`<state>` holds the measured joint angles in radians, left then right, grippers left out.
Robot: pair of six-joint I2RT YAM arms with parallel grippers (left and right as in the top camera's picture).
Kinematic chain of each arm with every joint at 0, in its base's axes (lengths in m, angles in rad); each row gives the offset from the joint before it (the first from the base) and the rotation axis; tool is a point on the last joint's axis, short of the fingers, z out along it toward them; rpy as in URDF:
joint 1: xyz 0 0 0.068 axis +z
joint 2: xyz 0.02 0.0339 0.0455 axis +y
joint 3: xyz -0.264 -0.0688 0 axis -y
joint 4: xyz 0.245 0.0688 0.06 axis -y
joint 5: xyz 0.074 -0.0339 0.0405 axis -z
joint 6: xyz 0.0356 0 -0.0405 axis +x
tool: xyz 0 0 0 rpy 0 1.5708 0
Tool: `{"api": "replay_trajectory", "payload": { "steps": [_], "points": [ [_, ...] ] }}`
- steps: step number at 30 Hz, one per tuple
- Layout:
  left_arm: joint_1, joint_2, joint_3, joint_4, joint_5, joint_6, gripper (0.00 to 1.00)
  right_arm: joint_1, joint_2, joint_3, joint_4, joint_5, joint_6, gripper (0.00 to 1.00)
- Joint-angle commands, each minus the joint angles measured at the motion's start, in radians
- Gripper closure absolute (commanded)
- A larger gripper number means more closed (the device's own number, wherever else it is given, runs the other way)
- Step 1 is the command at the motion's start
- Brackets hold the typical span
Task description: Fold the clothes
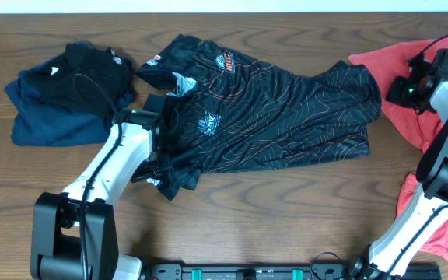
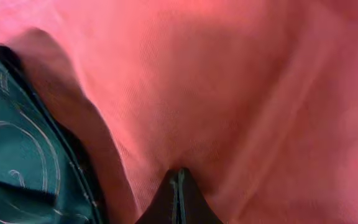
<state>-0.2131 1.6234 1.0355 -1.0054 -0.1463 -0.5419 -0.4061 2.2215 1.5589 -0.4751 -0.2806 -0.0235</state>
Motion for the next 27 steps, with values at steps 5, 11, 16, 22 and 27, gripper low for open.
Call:
{"api": "replay_trajectory", "payload": {
  "steps": [5, 11, 16, 22, 27],
  "points": [
    [0.005, 0.006, -0.003, 0.006, -0.019, 0.005, 0.94, -0.014, 0.059, 0.018, 0.033, 0.196, -0.023, 0.99],
    [0.005, 0.006, -0.003, 0.006, -0.019, 0.005, 0.94, -0.072, 0.059, 0.027, 0.091, 0.351, -0.014, 0.97],
    [0.005, 0.006, -0.003, 0.005, -0.019, 0.005, 0.94, -0.133, 0.059, 0.040, 0.089, 0.471, 0.080, 0.97],
    [0.005, 0.006, -0.003, 0.005, -0.019, 0.005, 0.94, -0.226, 0.059, 0.060, 0.043, 0.482, 0.174, 0.96],
    [0.005, 0.006, -0.003, 0.005, -0.019, 0.006, 0.94, -0.245, 0.058, 0.140, -0.058, 0.426, 0.172, 0.95]
  ]
}}
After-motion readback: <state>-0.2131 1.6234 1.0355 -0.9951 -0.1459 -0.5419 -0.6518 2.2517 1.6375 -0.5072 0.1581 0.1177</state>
